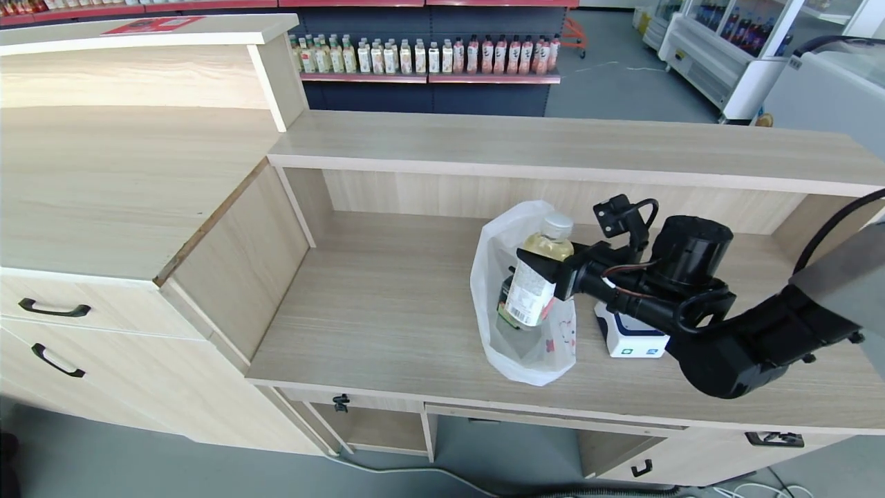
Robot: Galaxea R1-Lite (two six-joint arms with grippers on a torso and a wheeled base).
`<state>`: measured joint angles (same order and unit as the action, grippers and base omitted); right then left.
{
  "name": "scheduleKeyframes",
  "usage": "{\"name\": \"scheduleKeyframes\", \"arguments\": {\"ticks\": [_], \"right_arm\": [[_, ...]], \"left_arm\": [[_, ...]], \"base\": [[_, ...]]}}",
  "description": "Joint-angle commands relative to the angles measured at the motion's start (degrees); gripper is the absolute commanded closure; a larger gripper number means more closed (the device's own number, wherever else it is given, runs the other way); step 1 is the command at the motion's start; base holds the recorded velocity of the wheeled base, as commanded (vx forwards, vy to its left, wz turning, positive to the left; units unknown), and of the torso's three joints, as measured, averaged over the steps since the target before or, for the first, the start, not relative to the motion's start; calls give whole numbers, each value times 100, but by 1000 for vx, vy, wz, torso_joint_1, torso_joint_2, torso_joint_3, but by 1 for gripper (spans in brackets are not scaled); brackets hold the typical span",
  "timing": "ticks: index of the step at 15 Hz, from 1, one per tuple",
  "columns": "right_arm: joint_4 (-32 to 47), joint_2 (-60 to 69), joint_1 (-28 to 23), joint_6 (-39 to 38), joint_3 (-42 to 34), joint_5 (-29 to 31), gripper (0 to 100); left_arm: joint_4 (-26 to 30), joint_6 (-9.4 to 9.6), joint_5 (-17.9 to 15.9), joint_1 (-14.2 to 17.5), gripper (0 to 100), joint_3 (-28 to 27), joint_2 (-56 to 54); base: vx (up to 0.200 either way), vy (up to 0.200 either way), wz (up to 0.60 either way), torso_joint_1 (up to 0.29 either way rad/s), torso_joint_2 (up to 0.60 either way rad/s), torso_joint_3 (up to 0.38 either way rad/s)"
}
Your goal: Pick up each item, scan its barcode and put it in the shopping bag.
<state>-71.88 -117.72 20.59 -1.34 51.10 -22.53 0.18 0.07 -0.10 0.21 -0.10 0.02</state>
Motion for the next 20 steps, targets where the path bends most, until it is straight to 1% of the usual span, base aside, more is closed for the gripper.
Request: {"name": "scheduleKeyframes", "arguments": {"ticks": [1, 5, 8, 11, 13, 15, 18, 19, 20], "right_arm": [[-125, -541, 165, 11, 40, -6, 100], [-107, -998, 200, 143, 225, -15, 100], [-143, -1385, 288, 152, 664, -15, 100], [-134, -1719, 332, 609, 1112, -15, 100], [-125, -1771, 332, 697, 1139, -6, 100], [-99, -1807, 305, 1004, 1068, 3, 100], [-99, -1833, 288, 1066, 1060, 12, 100], [-134, -1868, 288, 1066, 1060, 12, 0], [-160, -1895, 288, 1110, 1042, 3, 0]], "left_arm": [[-1, 1, 1, -3, 0, 1, -2], [-1, 1, 1, -3, 0, 1, -2], [-1, 1, 1, -3, 0, 1, -2], [-1, 1, 10, -3, 0, 1, -2], [-1, 1, 1, -3, 0, 1, -2], [-1, 1, 1, -3, 0, 1, -2], [-1, 1, 1, -3, 0, 1, -2], [-1, 1, 1, -3, 0, 1, -2], [-1, 1, 10, -3, 0, 1, -2]], "base": [[0, 0, 0, 0, 0, 0], [0, 0, 0, 0, 0, 0], [0, 0, 0, 0, 0, 0], [0, 0, 0, 0, 0, 0], [0, 0, 0, 0, 0, 0], [0, 0, 0, 0, 0, 0], [0, 0, 0, 0, 0, 0], [0, 0, 0, 0, 0, 0], [0, 0, 0, 0, 0, 0]]}}
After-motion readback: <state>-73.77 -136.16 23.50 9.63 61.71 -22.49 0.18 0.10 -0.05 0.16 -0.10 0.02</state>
